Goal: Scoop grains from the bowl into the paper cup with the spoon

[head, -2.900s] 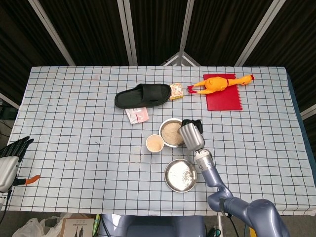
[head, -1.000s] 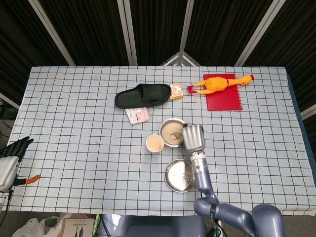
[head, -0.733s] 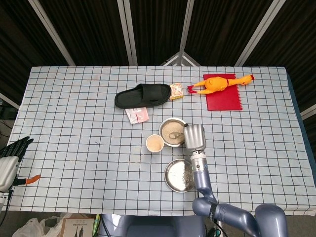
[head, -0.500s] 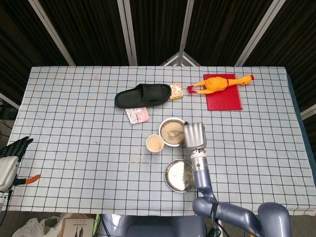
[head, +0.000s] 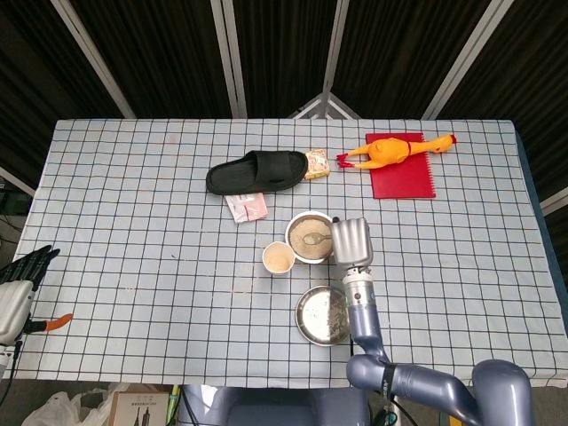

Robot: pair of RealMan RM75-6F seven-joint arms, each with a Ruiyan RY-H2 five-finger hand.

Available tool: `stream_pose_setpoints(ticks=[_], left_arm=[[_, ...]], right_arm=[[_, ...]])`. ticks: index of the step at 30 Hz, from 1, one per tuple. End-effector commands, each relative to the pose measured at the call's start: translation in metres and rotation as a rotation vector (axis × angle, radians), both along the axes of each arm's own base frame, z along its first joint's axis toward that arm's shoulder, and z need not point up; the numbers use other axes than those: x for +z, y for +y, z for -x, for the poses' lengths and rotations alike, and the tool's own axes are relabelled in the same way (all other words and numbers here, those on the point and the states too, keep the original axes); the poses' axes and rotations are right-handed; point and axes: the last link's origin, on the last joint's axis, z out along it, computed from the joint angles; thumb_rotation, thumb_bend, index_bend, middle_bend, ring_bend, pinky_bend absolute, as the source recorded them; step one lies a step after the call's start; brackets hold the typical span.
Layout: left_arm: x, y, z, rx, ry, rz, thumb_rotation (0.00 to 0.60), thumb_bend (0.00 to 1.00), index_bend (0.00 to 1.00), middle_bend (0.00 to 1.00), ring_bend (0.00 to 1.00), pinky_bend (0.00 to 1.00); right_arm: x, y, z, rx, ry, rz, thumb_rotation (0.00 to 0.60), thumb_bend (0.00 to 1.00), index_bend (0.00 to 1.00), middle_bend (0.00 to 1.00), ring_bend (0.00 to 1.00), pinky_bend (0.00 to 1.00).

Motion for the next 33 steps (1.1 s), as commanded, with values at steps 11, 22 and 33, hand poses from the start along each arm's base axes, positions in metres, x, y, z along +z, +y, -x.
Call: stream_pose_setpoints(ticks=[11, 22, 33], left_arm=[[0.0, 0.0, 0.0, 0.001, -0.004, 0.001, 0.6, 0.0, 0.0, 0.0, 0.0, 0.0], [0.001, 0.0, 0.0, 0.0, -0.01, 0.002, 0.6, 0.0, 0.0, 0.0, 0.0, 0.0], [0.002, 0.0, -0.001, 0.003, -0.025, 0.005, 0.6, 0.0, 0.0, 0.0, 0.0, 0.0]], right_arm=[[0.019, 0.012, -0.023, 0.012, 0.018, -0.004, 0.6, 0.59, 0.69, 0.83, 0.97, 1.0], [0.026, 0.024, -0.046, 0.038, 0.043, 0.005, 0.6, 0.59, 0.69, 0.83, 0.97, 1.0], [0.01, 0.039, -0.053, 0.087, 0.07, -0.008, 0.6, 0.6, 0.69, 0.83, 0.97, 1.0]])
